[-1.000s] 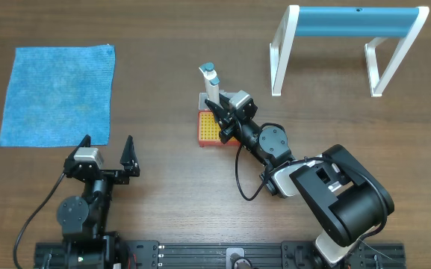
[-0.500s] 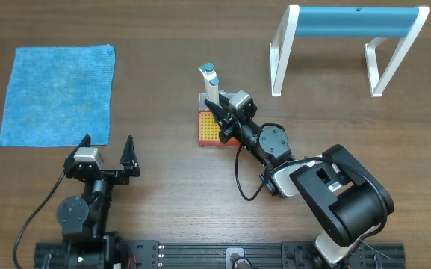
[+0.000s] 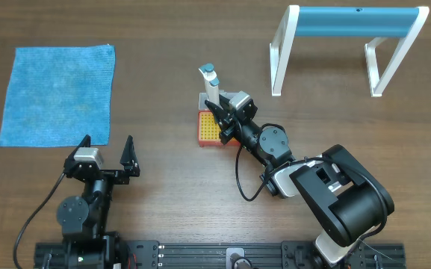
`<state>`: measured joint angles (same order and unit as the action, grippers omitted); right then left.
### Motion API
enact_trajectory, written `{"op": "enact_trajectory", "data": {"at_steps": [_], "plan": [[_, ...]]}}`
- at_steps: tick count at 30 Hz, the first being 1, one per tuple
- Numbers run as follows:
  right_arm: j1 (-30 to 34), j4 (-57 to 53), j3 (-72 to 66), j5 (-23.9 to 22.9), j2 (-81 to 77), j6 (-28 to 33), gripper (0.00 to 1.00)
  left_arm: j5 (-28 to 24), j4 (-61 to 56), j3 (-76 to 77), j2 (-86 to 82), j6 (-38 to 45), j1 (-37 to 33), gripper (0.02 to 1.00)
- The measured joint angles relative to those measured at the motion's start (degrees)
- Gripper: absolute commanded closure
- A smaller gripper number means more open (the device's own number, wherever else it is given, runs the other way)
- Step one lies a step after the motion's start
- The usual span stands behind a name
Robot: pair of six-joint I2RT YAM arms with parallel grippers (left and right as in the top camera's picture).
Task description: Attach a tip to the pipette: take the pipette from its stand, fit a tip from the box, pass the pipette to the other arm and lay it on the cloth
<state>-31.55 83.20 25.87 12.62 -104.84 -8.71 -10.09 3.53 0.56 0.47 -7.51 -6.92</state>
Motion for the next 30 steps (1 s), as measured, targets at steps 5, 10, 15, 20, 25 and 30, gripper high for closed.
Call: {"op": "enact_trajectory", "data": {"at_steps": [5,10,15,20,25,30], "plan": [[0.00,0.00,0.00,0.00,0.00,0.00,0.919,0.02,0.00,0.00,0.00,0.02,0.00,0.023],[0.00,0.00,-0.04,0.42,0.02,0.00,0.921,0.00,0.00,0.00,0.00,0.02,0.00,0.023],[0.00,-0.11,-0.04,1.90,0.04,0.02,0.921,0.00,0.00,0.00,0.00,0.02,0.00,0.023],[0.11,0.00,-0.42,2.21,0.20,0.00,0.921,0.00,0.00,0.00,0.00,0.02,0.00,0.020],[0.85,0.04,-0.83,2.29,0.22,0.00,0.921,0.00,0.00,0.00,0.00,0.00,0.00,0.020],[0.85,0.07,-0.92,2.10,0.22,0.00,0.919,0.00,0.00,0.00,0.00,0.02,0.00,0.020]]}}
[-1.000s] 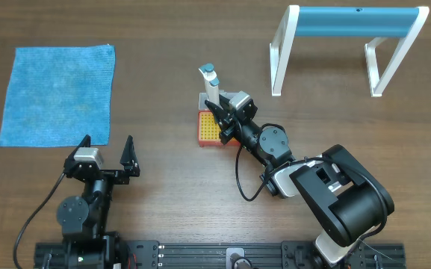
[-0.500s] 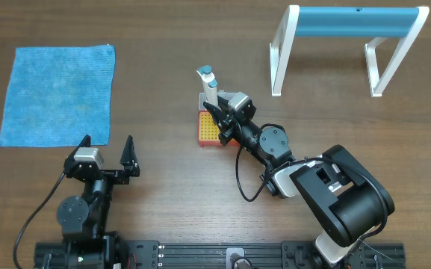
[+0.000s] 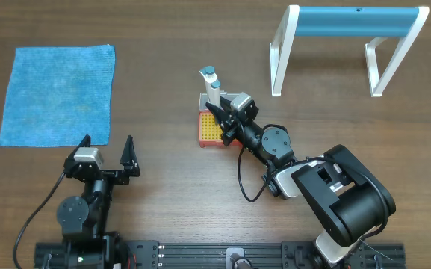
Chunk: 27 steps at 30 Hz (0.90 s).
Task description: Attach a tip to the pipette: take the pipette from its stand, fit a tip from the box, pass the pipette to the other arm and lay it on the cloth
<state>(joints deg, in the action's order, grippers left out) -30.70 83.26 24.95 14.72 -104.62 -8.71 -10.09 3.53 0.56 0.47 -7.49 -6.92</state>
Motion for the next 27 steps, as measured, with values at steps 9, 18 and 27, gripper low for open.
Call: {"op": "enact_trajectory", "data": {"at_steps": [9,18,27], "plan": [[0.00,-0.26,0.00,0.46,0.00,0.00,0.921,0.02,0.00,0.00,0.00,0.00,0.00,0.023],[0.00,-2.43,0.13,0.46,0.74,0.02,0.919,0.02,0.00,0.00,0.00,0.00,0.00,0.023],[0.00,1.86,-0.04,0.46,-1.79,0.00,0.921,0.02,0.00,0.00,0.00,0.00,0.00,0.023]]}}
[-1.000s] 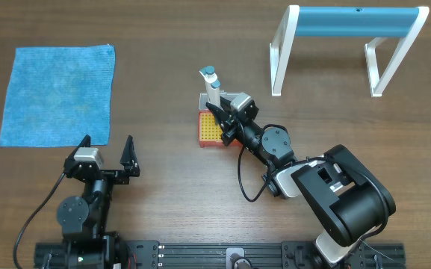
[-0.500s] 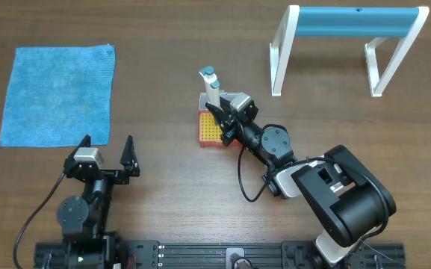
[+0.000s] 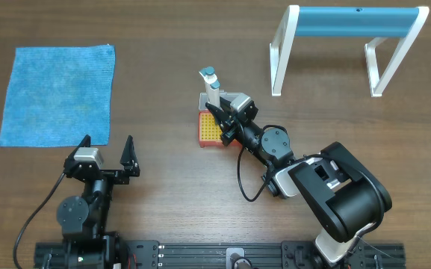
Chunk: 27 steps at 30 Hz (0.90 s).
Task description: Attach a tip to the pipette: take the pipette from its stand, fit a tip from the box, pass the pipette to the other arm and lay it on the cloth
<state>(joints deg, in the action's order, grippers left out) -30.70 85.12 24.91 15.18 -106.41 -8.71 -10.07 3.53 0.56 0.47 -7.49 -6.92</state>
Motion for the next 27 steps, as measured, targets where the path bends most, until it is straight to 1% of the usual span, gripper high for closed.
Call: {"op": "enact_trajectory", "data": {"at_steps": [10,16,21,24,27], "plan": [[0.00,1.70,0.09,0.00,-1.20,0.00,0.921,-0.02,0.00,0.00,0.00,0.00,0.00,0.023],[0.00,-3.06,2.64,0.22,0.94,0.02,0.917,-0.02,0.00,0.00,0.00,0.00,0.00,0.020],[0.00,-3.23,8.33,0.44,4.52,0.02,0.917,-0.02,0.00,0.00,0.00,0.00,0.00,0.023],[0.00,-3.98,9.35,0.46,8.31,0.02,0.921,-0.02,0.00,0.00,0.00,0.00,0.00,0.023],[0.00,-9.55,9.51,0.44,12.22,0.02,0.919,0.00,0.00,0.00,0.00,-0.02,0.02,0.023]]}}
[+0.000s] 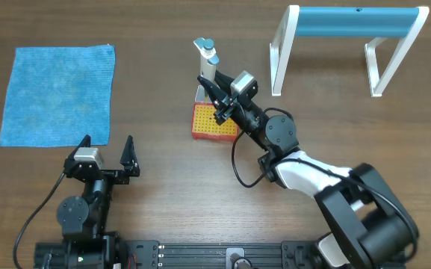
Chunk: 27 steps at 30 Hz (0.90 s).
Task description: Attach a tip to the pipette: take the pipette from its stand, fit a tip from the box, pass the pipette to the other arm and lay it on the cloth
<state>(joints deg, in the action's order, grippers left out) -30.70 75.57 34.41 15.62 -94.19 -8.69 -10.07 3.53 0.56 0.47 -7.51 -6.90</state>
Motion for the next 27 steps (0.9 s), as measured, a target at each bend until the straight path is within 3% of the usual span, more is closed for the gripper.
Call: {"op": "enact_trajectory", "data": {"at_steps": [3,12,17,24,27], "plan": [[0.00,-12.24,0.37,0.04,4.20,0.00,0.921,0.00,0.00,0.00,0.00,0.00,0.00,0.020],[0.00,-63.73,9.16,0.02,21.64,0.00,0.921,0.00,0.00,0.00,0.00,0.00,-0.02,0.023],[0.00,-70.86,10.95,0.17,22.32,-0.70,0.921,-0.02,0.00,0.00,0.00,0.02,0.00,0.020],[0.00,-72.19,10.95,0.22,21.09,-14.32,0.921,-0.02,0.00,0.00,0.00,0.02,0.00,0.023],[0.00,-72.17,10.95,0.20,21.09,-17.31,0.921,0.00,0.00,0.00,0.00,0.02,-0.02,0.020]]}}
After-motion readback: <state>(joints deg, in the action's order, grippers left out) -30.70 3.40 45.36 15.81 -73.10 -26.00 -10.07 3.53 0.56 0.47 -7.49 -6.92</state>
